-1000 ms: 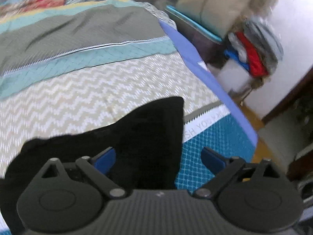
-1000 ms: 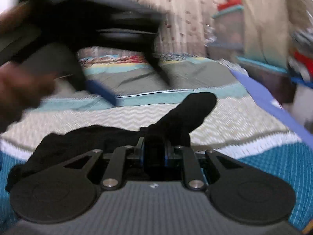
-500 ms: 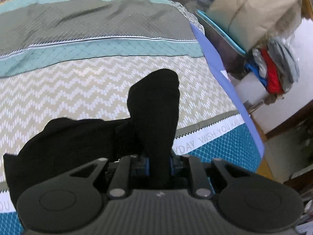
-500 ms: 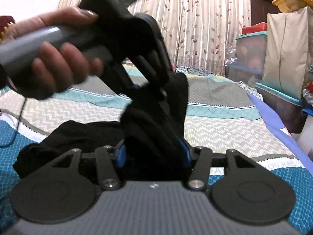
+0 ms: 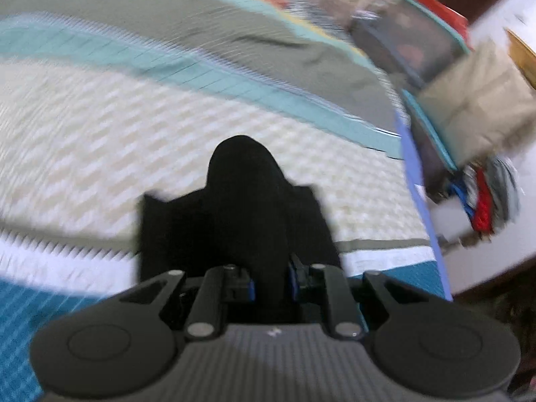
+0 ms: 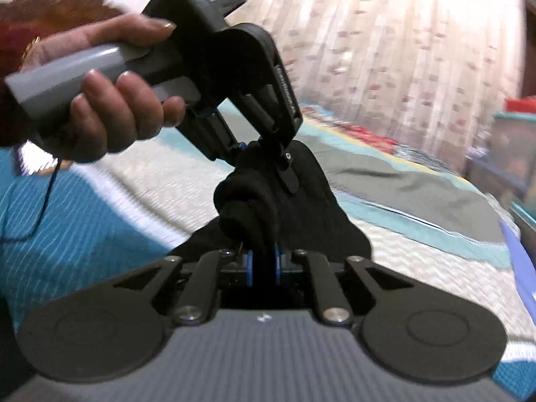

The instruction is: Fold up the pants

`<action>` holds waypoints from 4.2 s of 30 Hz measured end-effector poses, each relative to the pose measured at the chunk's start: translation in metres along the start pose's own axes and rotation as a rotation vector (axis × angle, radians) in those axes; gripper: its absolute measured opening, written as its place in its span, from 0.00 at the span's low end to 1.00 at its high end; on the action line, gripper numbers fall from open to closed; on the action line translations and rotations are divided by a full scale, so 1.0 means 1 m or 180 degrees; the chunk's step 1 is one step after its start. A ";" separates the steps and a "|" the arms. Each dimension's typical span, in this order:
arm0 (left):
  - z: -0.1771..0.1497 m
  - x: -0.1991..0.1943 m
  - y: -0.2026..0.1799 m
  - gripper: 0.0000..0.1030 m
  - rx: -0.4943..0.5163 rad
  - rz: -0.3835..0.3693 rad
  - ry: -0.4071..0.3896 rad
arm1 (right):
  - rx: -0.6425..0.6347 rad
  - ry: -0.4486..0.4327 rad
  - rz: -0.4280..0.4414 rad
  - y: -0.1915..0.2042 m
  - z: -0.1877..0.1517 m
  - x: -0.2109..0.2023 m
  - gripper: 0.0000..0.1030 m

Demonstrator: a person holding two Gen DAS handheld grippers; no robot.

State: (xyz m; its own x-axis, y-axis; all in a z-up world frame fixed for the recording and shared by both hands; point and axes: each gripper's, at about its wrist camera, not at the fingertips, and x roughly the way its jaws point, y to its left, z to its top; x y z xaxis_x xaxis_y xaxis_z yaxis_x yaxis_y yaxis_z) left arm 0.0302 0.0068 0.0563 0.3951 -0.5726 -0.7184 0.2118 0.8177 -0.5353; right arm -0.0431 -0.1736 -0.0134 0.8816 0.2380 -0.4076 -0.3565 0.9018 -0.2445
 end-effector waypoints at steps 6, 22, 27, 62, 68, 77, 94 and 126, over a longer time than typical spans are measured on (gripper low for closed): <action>-0.033 0.031 0.048 0.37 -0.0301 0.0334 0.0169 | -0.0155 0.0503 0.0296 0.017 -0.014 0.024 0.40; -0.062 -0.002 0.030 0.55 -0.0038 0.0383 -0.0028 | 0.1138 0.0579 0.1038 -0.021 -0.003 0.009 0.30; -0.069 0.025 0.036 0.63 0.0057 0.0853 0.0041 | 0.1422 0.1020 0.1198 -0.002 -0.015 0.057 0.33; -0.109 -0.026 -0.007 0.65 0.0448 0.1454 -0.0190 | 0.2992 0.0526 0.0499 -0.106 -0.065 -0.039 0.52; -0.112 -0.028 -0.009 0.65 0.0457 0.1453 -0.0192 | 0.3143 0.0518 0.0450 -0.115 -0.070 -0.041 0.61; -0.118 -0.032 -0.004 0.66 0.0447 0.1428 -0.0184 | 0.3285 0.0659 0.0428 -0.120 -0.077 -0.037 0.69; -0.141 -0.030 0.032 0.66 0.0172 0.1540 0.0041 | 0.3560 0.1246 0.0320 -0.108 -0.103 -0.026 0.71; -0.154 -0.011 0.046 1.00 0.0328 0.1534 0.0139 | 0.3689 0.1057 0.0550 -0.100 -0.103 -0.025 1.00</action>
State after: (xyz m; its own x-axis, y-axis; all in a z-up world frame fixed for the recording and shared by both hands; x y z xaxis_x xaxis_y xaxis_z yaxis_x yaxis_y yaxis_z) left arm -0.1019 0.0415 -0.0288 0.4325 -0.1279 -0.8925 0.1023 0.9905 -0.0924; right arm -0.0616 -0.3067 -0.0699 0.6673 0.4361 -0.6038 0.1757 0.6956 0.6966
